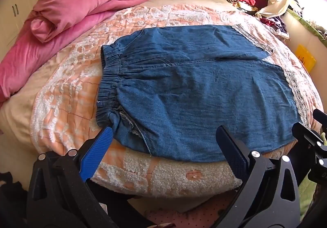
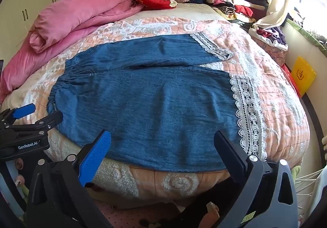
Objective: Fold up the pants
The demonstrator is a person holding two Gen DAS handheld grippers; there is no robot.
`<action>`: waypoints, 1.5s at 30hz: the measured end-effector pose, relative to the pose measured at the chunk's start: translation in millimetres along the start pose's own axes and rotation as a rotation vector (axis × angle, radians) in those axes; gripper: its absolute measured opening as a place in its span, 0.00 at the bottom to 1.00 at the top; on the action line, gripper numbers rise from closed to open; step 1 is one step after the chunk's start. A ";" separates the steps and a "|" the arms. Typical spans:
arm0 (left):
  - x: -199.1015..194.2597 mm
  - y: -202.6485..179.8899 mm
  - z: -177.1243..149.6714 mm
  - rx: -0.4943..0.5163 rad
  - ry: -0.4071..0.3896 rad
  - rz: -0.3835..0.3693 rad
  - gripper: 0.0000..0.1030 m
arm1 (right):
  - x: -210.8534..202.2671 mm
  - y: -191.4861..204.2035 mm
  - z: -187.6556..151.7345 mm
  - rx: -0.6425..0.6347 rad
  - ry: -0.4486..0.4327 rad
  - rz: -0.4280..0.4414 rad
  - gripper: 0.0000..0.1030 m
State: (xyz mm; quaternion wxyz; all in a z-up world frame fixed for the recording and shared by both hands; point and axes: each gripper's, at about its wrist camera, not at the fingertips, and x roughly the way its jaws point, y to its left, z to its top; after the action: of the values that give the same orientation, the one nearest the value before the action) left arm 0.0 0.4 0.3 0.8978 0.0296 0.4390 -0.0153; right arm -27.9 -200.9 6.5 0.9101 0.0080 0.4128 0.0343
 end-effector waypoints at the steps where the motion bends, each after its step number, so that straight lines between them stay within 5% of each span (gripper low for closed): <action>1: 0.0 0.1 0.0 0.000 0.000 0.000 0.92 | -1.8 -0.2 -1.3 0.000 0.000 0.000 0.96; 45: 4.4 4.6 -4.5 0.004 0.007 0.004 0.92 | 4.7 5.3 1.6 -0.026 0.001 0.010 0.96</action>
State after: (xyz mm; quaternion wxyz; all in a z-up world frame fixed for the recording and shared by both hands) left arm -0.6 5.3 -5.7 0.8962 0.0322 0.4423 -0.0141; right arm -23.9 -195.2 4.3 0.9098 -0.0019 0.4126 0.0441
